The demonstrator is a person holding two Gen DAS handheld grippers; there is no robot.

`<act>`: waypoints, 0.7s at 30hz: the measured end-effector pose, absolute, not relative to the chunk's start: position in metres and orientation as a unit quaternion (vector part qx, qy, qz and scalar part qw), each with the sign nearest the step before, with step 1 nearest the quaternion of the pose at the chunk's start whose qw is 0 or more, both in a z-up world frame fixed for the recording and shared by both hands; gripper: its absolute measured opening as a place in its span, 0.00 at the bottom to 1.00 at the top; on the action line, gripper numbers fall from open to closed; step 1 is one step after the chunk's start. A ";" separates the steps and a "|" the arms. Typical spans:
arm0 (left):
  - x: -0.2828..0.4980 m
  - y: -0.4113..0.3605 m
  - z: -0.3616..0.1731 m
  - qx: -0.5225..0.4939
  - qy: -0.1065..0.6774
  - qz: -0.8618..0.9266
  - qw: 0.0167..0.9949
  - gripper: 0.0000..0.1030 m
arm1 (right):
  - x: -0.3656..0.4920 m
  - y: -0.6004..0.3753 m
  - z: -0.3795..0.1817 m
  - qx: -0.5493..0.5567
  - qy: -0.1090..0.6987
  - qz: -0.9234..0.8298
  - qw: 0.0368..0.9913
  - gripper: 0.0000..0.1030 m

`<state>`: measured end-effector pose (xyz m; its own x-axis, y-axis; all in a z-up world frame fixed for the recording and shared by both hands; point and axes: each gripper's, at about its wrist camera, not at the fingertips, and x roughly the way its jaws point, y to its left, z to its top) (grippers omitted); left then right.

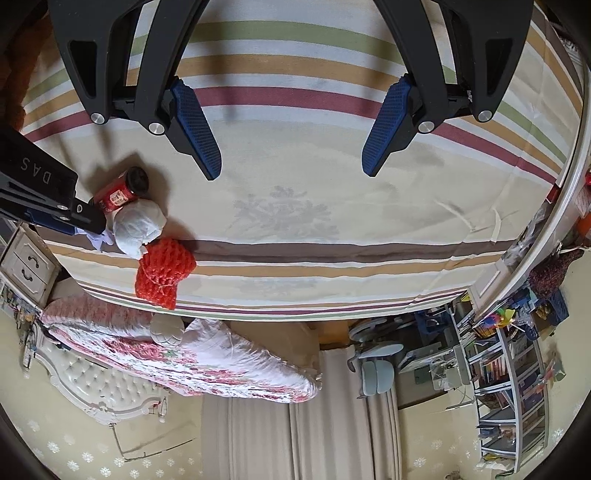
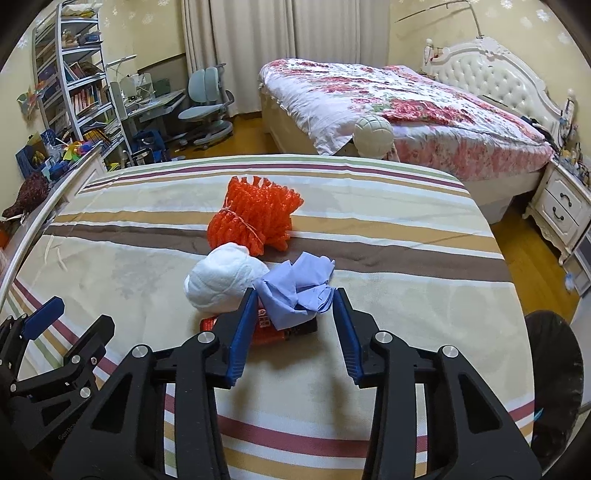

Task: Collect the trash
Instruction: 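Grasp the lavender cloth with the right gripper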

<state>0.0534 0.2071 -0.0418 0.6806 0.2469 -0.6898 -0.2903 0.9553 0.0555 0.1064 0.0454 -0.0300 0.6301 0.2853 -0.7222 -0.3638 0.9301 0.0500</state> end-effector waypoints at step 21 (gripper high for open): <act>0.080 0.145 -0.031 -0.004 0.366 0.085 0.927 0.75 | 0.116 -0.032 -0.048 -0.022 0.404 0.116 0.907 0.39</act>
<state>0.0802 0.1452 -0.0307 0.7177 0.1541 -0.6790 -0.1601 0.9856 0.0544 0.1159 -0.0324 -0.0477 0.6473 0.1926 -0.7375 -0.2284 0.9721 0.0535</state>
